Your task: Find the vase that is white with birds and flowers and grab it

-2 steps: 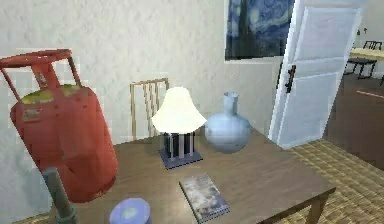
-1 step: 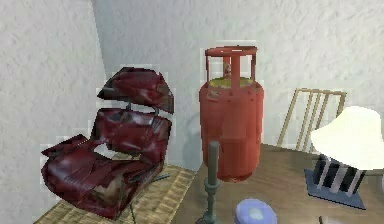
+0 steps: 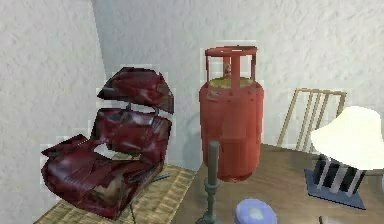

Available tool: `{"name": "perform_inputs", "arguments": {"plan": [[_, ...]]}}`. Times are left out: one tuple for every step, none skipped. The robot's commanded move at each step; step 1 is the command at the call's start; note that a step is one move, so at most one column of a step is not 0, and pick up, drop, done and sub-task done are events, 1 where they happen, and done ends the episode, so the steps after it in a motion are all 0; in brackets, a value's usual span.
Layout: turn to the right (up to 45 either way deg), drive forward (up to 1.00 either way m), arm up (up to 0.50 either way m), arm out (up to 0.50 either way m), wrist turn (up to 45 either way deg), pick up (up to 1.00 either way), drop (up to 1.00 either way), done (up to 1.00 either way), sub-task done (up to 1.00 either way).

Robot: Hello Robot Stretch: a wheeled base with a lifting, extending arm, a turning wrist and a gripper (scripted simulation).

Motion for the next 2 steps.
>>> {"name": "perform_inputs", "arguments": {"plan": [[45.0, 0.00, 0.00, 0.00, 0.0, 0.00, 0.00, 0.00, 0.00], [45.0, 0.00, 0.00, 0.00, 0.0, 0.00, 0.00, 0.00, 0.00]]}}
